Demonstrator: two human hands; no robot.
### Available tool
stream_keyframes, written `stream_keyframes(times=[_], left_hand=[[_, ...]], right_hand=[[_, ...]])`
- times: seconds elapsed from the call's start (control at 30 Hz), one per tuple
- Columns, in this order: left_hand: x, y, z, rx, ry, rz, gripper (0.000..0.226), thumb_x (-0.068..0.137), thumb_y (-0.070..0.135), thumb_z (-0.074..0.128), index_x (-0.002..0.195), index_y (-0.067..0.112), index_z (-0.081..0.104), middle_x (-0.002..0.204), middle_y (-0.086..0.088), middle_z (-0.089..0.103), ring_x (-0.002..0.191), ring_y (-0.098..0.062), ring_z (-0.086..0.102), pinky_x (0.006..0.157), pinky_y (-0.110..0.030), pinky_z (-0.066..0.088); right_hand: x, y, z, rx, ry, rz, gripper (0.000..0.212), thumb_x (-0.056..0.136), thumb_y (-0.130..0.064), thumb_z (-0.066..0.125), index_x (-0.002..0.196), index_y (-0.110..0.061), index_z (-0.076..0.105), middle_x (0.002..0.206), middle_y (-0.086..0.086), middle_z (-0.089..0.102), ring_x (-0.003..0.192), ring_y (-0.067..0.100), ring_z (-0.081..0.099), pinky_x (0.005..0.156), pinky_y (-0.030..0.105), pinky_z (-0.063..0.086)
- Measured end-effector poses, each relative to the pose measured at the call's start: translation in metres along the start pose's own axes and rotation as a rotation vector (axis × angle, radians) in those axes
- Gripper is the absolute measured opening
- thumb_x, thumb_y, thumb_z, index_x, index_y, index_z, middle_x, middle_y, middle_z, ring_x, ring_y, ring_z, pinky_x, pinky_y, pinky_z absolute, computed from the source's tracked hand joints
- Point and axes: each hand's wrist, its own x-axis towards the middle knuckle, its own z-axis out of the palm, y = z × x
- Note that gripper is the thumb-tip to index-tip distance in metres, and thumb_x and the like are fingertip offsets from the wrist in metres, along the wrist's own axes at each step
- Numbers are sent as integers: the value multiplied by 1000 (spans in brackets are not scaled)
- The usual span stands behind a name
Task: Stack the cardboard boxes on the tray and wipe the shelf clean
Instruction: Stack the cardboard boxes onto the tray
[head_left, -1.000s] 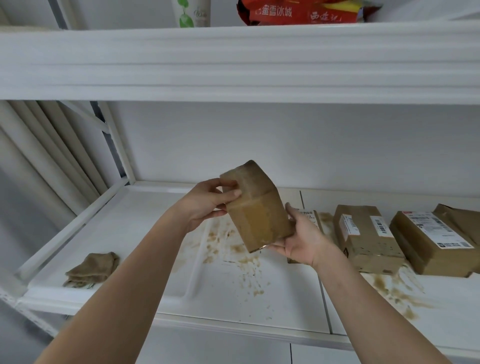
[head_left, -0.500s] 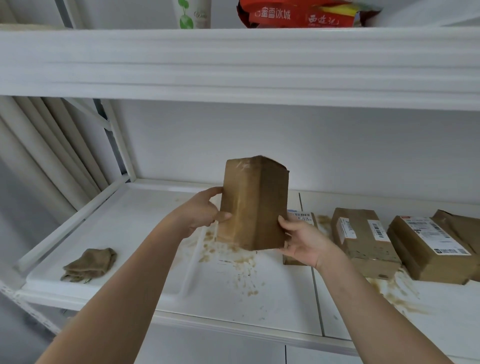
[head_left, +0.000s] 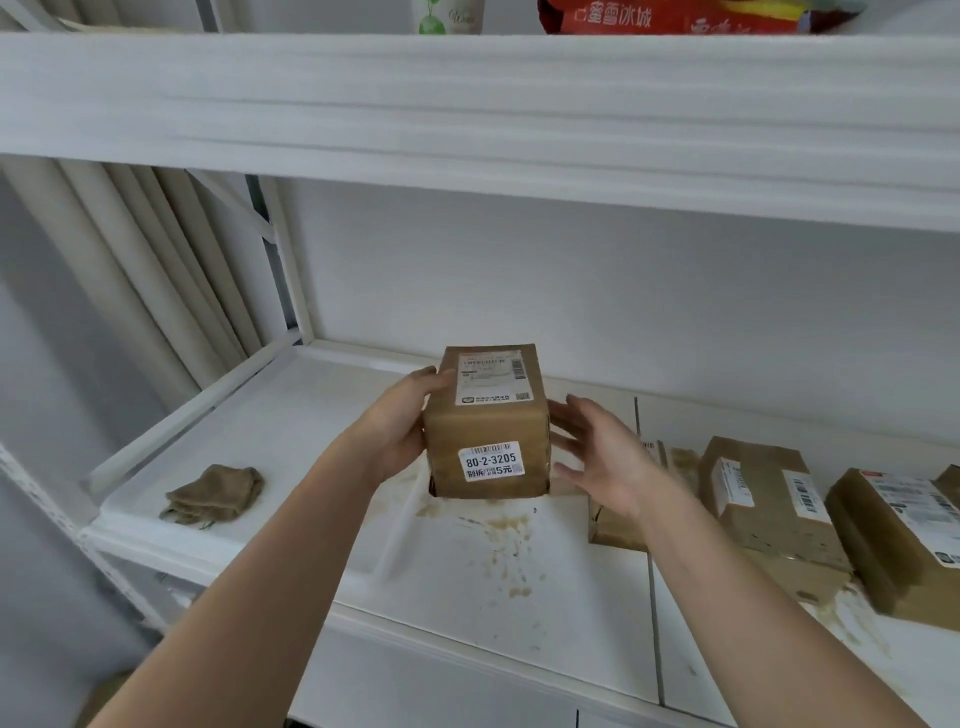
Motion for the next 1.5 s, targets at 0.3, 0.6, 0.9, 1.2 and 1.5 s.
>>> stream_keyframes(times=[0.3,0.6,0.9,1.2,1.5], left_hand=[[33,10,-40,108,-62,-39,53,88,18,60,133,42,46,114,5,70,111,-25,62,99,-50,46],[64,29,-116,195,-60,-151,69,80,24,68,135,49,37,125,3,60,112,-30,57,78,-53,54],[69,33,-194,277,104,-168,36,91,34,57,125,33,47,103,11,61,92,-13,55,105,-49,25],[94,29,-266,184,265,-170,55,87,24,65,135,18,40,117,-5,62,101,-23,60,84,-36,50],[104,38,-298,230,281,-162,37,100,31,46,133,13,46,102,1,57,106,-26,54,98,-39,39]], right_hand=[[27,2,36,-84,-64,43,33,92,-51,56,116,-31,67,122,-8,64,113,24,57,100,54,47],[77,15,104,-83,-36,66,26,92,-43,57,112,-28,65,113,1,63,106,24,60,95,58,48],[128,45,190,-132,-51,69,42,93,-39,57,133,-38,44,125,-6,58,114,25,56,94,55,49],[172,61,268,-156,31,37,47,96,-20,57,136,-35,38,111,-1,64,92,15,63,83,36,55],[210,80,311,-201,106,4,46,96,-25,58,135,-31,36,131,5,56,107,25,62,73,34,55]])
